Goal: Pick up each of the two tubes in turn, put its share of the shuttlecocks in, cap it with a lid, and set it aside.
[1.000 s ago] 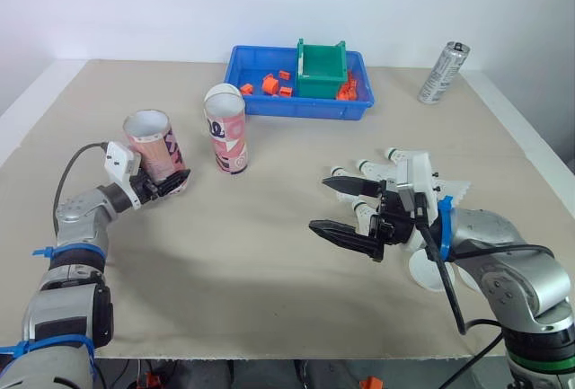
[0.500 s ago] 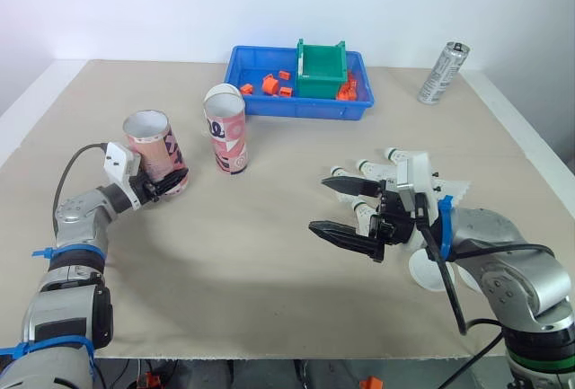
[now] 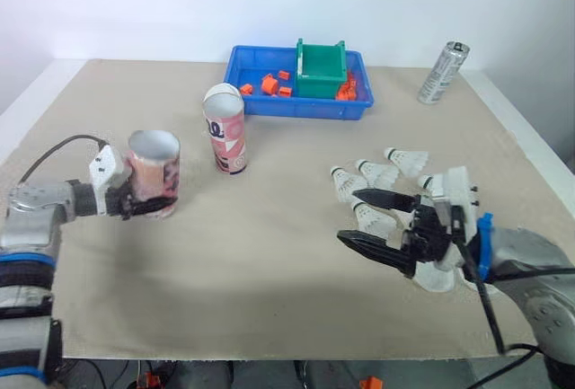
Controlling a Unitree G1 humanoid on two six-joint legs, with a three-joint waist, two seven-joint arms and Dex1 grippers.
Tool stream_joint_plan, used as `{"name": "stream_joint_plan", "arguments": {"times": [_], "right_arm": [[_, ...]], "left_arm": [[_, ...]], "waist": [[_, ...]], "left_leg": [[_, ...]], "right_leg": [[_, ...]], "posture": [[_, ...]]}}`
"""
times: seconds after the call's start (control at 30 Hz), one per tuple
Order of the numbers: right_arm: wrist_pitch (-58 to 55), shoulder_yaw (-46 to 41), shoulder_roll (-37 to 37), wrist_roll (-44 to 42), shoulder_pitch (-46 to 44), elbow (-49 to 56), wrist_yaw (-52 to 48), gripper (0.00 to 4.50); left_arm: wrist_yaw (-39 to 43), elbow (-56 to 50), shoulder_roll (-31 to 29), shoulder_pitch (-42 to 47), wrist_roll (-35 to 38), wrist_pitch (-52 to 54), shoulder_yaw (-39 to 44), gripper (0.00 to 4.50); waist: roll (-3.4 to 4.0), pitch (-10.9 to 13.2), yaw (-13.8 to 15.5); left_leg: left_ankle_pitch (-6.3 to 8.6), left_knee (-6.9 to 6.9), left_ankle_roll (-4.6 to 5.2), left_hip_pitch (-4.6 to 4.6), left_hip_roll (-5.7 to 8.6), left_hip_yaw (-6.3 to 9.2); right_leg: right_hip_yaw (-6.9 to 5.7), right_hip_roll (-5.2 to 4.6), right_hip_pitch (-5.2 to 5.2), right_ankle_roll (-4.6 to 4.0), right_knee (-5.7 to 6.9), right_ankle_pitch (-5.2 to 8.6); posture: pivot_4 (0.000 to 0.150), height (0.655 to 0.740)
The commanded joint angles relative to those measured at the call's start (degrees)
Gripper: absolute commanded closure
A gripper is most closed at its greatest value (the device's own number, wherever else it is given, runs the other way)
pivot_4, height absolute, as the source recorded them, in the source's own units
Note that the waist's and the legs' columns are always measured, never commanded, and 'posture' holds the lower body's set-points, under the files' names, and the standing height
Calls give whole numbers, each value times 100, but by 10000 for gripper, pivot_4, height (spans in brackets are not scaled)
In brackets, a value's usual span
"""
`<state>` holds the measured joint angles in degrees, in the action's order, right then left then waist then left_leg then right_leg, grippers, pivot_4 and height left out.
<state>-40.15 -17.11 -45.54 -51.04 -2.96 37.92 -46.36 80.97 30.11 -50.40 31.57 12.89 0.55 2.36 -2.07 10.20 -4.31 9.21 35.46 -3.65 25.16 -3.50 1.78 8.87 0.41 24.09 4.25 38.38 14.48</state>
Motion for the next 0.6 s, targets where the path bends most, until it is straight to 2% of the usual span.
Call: {"name": "stream_joint_plan", "arguments": {"times": [0.03, 0.2, 0.37, 0.47, 0.6], "right_arm": [[-135, -473, -147, -422, 507, 506, 35, 0], [-115, -657, -151, -370, 1220, 724, 212, 0], [-91, -884, -58, -508, 1774, 1100, 546, 0], [-78, -731, 65, -463, 2183, 1518, 842, 0], [-10, -551, 256, -242, 2215, 1434, 1283, 0]], "left_arm": [[688, -606, -681, 11, -611, -142, -600, 15063], [1076, -949, -715, 394, -774, 13, -1063, 15063], [1153, -1247, -470, 712, -469, 405, -1279, 15063], [1153, -1427, -447, 637, -308, 603, -1484, 15063], [1153, -1409, -447, 604, -391, 538, -1720, 15063]], "waist": [[1, 0, 0], [8, -5, 16], [8, -4, 19], [8, -4, 15], [8, -5, -4]], "left_leg": [[0, 1, 0, -4, -2, 0], [-1, 10, 2, -14, -2, -10], [-5, 18, 9, -3, -2, -14], [-5, 15, 9, -1, -4, -13], [-5, 11, 10, -7, -9, -12]], "right_leg": [[-2, 1, -2, -6, 1, 2], [-2, -5, -13, -8, 1, 1], [-2, -7, -15, -4, 0, 1], [-2, -4, -12, -4, 0, 4], [-2, 1, -13, -7, 1, 7]], "posture": [[1500, 7309], [1500, 7309], [1500, 7309], [1500, 7309], [1500, 7309]]}}
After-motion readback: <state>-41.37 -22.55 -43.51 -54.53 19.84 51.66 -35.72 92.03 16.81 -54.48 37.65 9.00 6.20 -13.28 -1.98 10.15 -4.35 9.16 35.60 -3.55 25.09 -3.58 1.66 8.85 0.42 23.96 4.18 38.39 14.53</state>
